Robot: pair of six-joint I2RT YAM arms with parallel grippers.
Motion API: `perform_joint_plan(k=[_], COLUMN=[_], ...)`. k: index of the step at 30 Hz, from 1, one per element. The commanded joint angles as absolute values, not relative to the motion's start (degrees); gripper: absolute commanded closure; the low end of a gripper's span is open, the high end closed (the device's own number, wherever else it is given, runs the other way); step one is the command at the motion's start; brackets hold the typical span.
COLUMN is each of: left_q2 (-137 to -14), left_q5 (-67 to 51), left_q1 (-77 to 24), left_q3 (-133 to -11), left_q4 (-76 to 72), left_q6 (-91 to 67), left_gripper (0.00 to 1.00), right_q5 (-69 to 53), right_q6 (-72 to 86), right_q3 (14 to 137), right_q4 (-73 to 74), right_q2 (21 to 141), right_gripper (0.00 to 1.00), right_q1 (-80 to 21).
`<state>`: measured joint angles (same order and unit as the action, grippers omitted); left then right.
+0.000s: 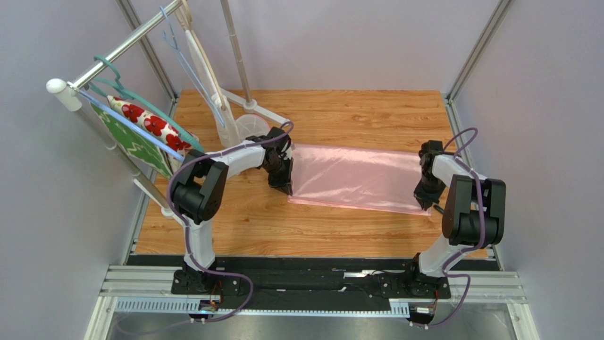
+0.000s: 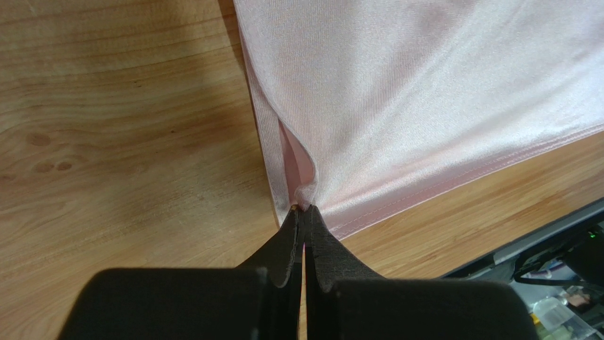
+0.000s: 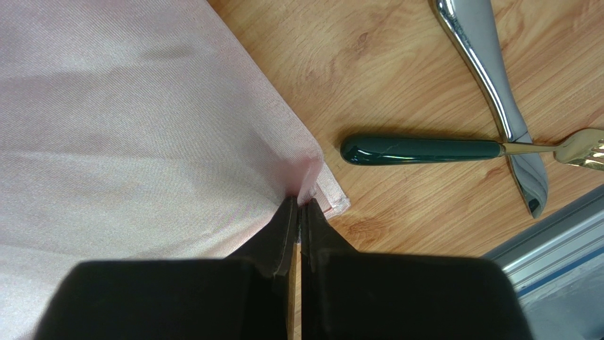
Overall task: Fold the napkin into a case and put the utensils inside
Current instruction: Fold and flatten the napkin at the center of the board.
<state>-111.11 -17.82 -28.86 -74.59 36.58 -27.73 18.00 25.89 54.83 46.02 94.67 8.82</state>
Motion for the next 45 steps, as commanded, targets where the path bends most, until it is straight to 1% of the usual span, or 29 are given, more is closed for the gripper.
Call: perform_joint_plan(k=[1,10,15,23,31,43,44,45], left_q2=[-112.15,-109.60,-106.00,-104.68,-105.64,-106.44,-106.09,-105.56], left_q5=[-16.43,-16.00,-14.16,-15.38,-17.31,-15.82,-15.73,-15.73], left_q1=[-29.18,-30.67,-30.85,-30.85,-31.99,-31.99,-31.99,-31.99], left_q3=[-73.30,-73.92,-75.67,-74.97,-70.14,-66.45,-66.01,-65.83], left_q4=[37.18,38.14,39.81,41.22,38.68,35.77,35.60,35.33], left_q6=[-26.72,-27.42,-27.33,-27.60,-29.44,-28.65,-28.39,-28.13], left_gripper=[1.00,1.00,1.00,1.00,1.00,1.00,0.99,0.95], right_q5=[18.37,17.40,17.40,17.23,16.79,15.65,15.73,15.82], right_q6=[26.89,26.63,26.63,26.54,26.72,26.37,26.37,26.28], right_q3=[55.90,55.72,55.72,55.81,56.16,56.42,56.34,56.51], right_q4=[43.42,42.72,42.63,42.71,42.71,42.28,42.28,42.28], right_q2=[96.85,97.21,97.29,97.21,97.29,98.26,98.26,98.17], right_gripper=[1.00,1.00,1.00,1.00,1.00,1.00,1.00,1.00], right_q1=[9.05,9.05,9.05,9.05,9.05,9.05,9.05,9.05])
